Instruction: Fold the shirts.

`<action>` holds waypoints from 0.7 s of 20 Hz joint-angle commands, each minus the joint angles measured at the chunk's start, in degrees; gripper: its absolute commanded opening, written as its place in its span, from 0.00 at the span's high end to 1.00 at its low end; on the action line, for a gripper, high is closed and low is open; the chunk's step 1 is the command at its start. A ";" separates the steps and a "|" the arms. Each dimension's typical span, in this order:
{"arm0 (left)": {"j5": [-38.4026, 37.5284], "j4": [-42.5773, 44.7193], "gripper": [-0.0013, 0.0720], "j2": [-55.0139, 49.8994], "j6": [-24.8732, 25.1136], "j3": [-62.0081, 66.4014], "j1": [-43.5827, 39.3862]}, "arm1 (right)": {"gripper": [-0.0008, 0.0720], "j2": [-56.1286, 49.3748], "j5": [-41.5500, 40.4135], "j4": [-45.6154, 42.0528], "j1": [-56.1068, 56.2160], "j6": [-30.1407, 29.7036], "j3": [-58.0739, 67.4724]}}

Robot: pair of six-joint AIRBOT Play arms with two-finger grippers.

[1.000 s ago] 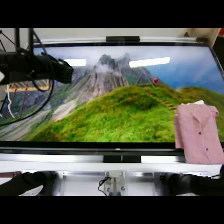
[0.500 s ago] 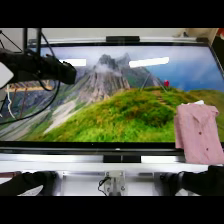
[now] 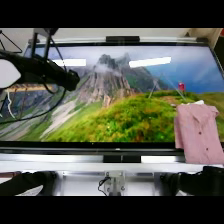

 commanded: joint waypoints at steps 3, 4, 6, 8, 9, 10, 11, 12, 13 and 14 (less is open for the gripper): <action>-3.19 0.22 0.23 -2.71 -2.97 -7.37 0.09 | 0.29 0.09 4.37 -2.47 28.96 -2.16 -10.08; -3.74 0.22 0.23 -3.06 -4.46 -10.34 0.09 | 0.29 0.09 3.58 -5.55 37.42 -2.16 -12.09; -5.92 0.22 0.22 -2.99 -8.41 -15.87 0.09 | 0.29 0.07 0.72 -12.44 55.56 -1.60 -16.74; -7.76 0.22 0.22 -2.95 -11.58 -18.95 0.17 | 0.29 -0.09 -3.58 -19.74 72.74 1.49 -22.56; -7.67 0.20 0.22 -3.13 -14.32 -19.08 0.52 | 0.29 -0.70 -5.86 -22.38 80.24 4.76 -25.99; -7.39 0.15 0.22 -3.19 -18.27 -18.95 1.20 | 0.29 -1.66 -7.96 -23.02 86.05 7.45 -29.59; -7.26 0.15 0.22 -3.17 -21.00 -18.95 1.86 | 0.29 -2.93 -9.81 -22.56 90.31 8.94 -32.54; -7.30 0.13 0.22 -3.23 -21.44 -18.97 2.67 | 0.29 -4.35 -11.13 -22.64 93.96 9.20 -34.75; -7.32 0.13 0.22 -3.28 -21.42 -18.97 3.67 | 0.29 -6.01 -12.20 -23.67 97.39 8.94 -36.04; -7.67 0.13 0.22 -3.30 -21.42 -18.97 4.63 | 0.29 -7.69 -12.72 -25.27 100.41 7.87 -36.24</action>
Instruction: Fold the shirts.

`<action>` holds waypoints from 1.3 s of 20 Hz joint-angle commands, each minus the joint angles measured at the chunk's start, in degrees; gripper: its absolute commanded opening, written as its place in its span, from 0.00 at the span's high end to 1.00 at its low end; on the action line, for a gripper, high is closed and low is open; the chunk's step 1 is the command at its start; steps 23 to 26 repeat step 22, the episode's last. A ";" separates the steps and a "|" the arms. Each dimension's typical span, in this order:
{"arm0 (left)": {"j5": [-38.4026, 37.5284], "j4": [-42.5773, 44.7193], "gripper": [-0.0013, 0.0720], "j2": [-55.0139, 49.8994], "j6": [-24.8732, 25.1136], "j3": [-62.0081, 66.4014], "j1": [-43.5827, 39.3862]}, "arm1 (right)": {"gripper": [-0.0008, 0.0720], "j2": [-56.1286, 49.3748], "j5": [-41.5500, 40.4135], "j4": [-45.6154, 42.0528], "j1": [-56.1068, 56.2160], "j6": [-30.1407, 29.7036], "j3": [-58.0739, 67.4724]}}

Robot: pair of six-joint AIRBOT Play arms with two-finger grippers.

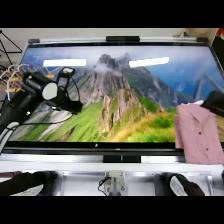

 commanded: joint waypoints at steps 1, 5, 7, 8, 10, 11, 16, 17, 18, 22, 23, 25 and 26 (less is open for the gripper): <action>-1.44 0.00 0.23 -0.13 -3.80 -0.72 2.84 | 0.29 -4.68 -4.98 -5.68 14.58 0.94 -4.72; -2.40 0.04 0.23 -0.13 -3.63 -0.74 3.87 | 0.29 -8.02 -5.57 -4.83 20.76 0.94 -4.72; -2.38 0.02 0.23 -0.15 -3.65 -0.74 3.87 | 0.29 -8.13 -5.57 -4.83 22.38 0.94 -4.72; -2.38 0.02 0.23 -0.13 -3.65 -0.74 3.87 | 0.29 -8.09 -5.55 -4.83 22.86 0.94 -4.72; -2.40 0.02 0.23 -0.15 -3.65 -0.74 3.89 | 0.29 -8.09 -5.55 -4.24 22.84 0.94 -4.72; -2.38 0.02 0.23 -0.15 -3.65 -0.74 3.87 | 0.29 -8.11 -5.55 -4.24 22.80 0.94 -4.72; -2.38 0.02 0.23 -0.15 -3.65 -0.74 3.89 | 0.29 -8.09 -5.55 -4.24 22.80 0.94 -4.72; -2.38 0.02 0.23 -0.15 -3.65 -0.74 3.87 | 0.29 -8.09 -5.55 -4.24 22.80 0.94 -4.72; -2.38 0.02 0.23 -0.15 -3.65 -0.74 3.89 | 0.29 -8.09 -5.55 -4.24 22.80 0.94 -4.72; -2.38 0.02 0.23 -0.15 -3.65 -0.74 3.87 | 0.29 -8.09 -5.55 -4.24 22.80 0.94 -4.72; -2.38 0.02 0.23 -0.15 -3.65 -0.74 3.87 | 0.29 -8.09 -5.55 -4.24 22.80 0.94 -4.72; -2.38 0.02 0.23 -0.15 -3.65 -0.74 3.87 | 0.29 -8.09 -5.55 -4.24 22.80 0.94 -4.72; -2.38 0.02 0.23 -0.15 -3.65 -0.74 3.87 | 0.29 -8.09 -5.55 -4.24 22.80 0.94 -4.72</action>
